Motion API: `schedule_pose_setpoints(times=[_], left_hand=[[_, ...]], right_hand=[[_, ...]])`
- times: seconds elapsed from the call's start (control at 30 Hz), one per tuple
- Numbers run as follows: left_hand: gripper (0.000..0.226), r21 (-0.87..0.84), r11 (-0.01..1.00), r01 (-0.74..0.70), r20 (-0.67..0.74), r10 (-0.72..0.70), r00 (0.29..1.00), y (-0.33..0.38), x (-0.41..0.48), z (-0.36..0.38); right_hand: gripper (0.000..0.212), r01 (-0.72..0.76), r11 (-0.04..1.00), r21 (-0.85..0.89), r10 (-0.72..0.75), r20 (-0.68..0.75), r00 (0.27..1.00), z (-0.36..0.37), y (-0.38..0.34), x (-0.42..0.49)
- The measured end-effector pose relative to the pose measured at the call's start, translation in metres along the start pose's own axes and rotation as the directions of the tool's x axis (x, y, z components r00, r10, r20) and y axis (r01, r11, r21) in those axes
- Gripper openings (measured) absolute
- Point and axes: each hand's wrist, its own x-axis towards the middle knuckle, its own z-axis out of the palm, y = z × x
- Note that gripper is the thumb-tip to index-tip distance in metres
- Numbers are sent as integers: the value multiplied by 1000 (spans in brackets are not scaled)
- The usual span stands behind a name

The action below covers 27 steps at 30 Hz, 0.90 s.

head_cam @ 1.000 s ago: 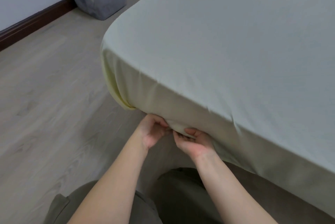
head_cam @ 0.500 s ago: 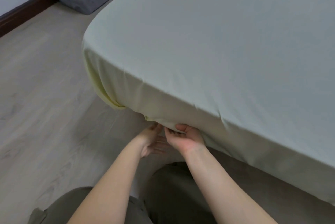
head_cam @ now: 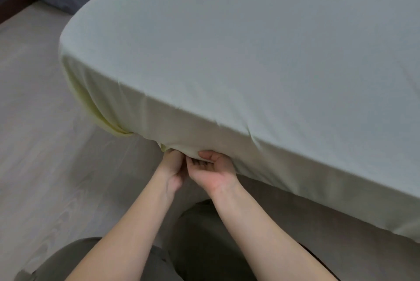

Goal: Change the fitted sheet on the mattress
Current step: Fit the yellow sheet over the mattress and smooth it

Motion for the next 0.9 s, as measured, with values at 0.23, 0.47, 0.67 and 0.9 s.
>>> schedule_pose_setpoints(times=[0.23, 0.47, 0.67, 0.9], left_hand=[[44, -66, 997, 26, -43, -28, 999, 8, -1, 6], [26, 421, 907, -9, -168, 87, 982, 32, -9, -18], [30, 176, 981, -82, -150, 109, 983, 52, -15, -44], [31, 49, 996, -71, -69, 74, 995, 52, -8, -40]], right_hand=[[34, 33, 990, -134, -30, 26, 999, -9, -3, 15], [32, 161, 931, -329, -211, -122, 970, -38, -7, 31], [33, 328, 939, -103, -337, -83, 938, -71, -47, 16], [40, 260, 966, -18, -260, -12, 966, -84, -78, -11]])
